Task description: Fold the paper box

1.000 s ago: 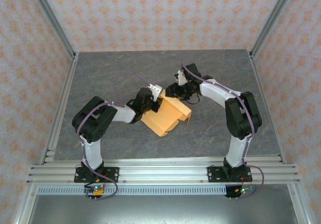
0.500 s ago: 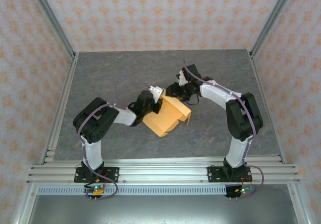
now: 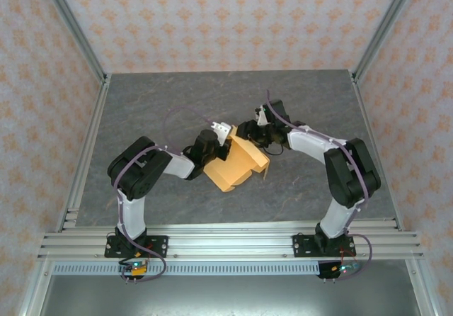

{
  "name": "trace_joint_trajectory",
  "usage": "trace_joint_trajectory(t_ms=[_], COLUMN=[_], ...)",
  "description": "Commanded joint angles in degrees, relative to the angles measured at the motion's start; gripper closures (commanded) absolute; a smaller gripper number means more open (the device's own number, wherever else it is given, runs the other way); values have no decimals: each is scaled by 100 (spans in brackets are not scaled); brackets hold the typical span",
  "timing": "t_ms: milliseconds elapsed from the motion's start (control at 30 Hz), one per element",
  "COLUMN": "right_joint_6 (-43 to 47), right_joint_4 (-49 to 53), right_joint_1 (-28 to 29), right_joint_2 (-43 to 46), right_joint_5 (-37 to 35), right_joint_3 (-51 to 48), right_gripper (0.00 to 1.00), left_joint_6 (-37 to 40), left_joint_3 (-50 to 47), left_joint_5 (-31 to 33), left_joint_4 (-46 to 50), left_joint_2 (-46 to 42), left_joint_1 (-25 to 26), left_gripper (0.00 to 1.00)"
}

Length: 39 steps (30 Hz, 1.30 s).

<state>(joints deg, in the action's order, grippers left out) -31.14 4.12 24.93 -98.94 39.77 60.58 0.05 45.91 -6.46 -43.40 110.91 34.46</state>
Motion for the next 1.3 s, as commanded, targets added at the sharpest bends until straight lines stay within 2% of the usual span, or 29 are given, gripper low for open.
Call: trace_joint_trajectory(t_ms=[0, 233, 367, 467, 567, 667, 767, 900, 1000, 1133, 1267], right_joint_6=[-370, -501, -471, -368, -222, 26, 734, 2180, 2542, 2951, 3442], right_joint_4=[-201, -380, -732, -922, -1335, -1406, -1509, -1753, -2090, -2409, -2022], right_joint_1=[104, 112, 117, 100, 90, 23, -38, -92, -252, -504, -665], right_joint_2=[76, -31, 79, 429, 937, 1599, 2448, 3642, 4245, 4534, 4103], right_joint_5=[27, 137, 245, 114, -130, -736, -1267, -2205, -2595, -2777, -2730], right_joint_3=[-283, -333, -455, -570, -874, -1204, -1695, -2657, -3227, -3650, -3423], right_gripper=[52, 54, 53, 46, 33, 23, 20, 17, 16, 17, 23], left_joint_6=[-76, 50, 85, -128, -181, -290, -347, -487, -689, -829, -803], left_joint_3=[167, 272, 216, 38, -168, -289, -352, -626, -885, -1180, -1337], left_joint_5=[-67, -131, 99, 626, 977, 1228, 1346, 1366, 1355, 1335, 1216], left_joint_4=[-134, -147, -182, -410, -505, -539, -382, -330, -325, -357, -300], left_joint_2=[242, 440, 454, 366, 273, 200, 27, -114, -400, -623, -860], left_joint_1=[253, 369, 377, 377, 377, 368, 335, 206, 43, -177, -322], left_gripper=[94, 93, 100, 100, 100, 100, 100, 100, 100, 100, 100])
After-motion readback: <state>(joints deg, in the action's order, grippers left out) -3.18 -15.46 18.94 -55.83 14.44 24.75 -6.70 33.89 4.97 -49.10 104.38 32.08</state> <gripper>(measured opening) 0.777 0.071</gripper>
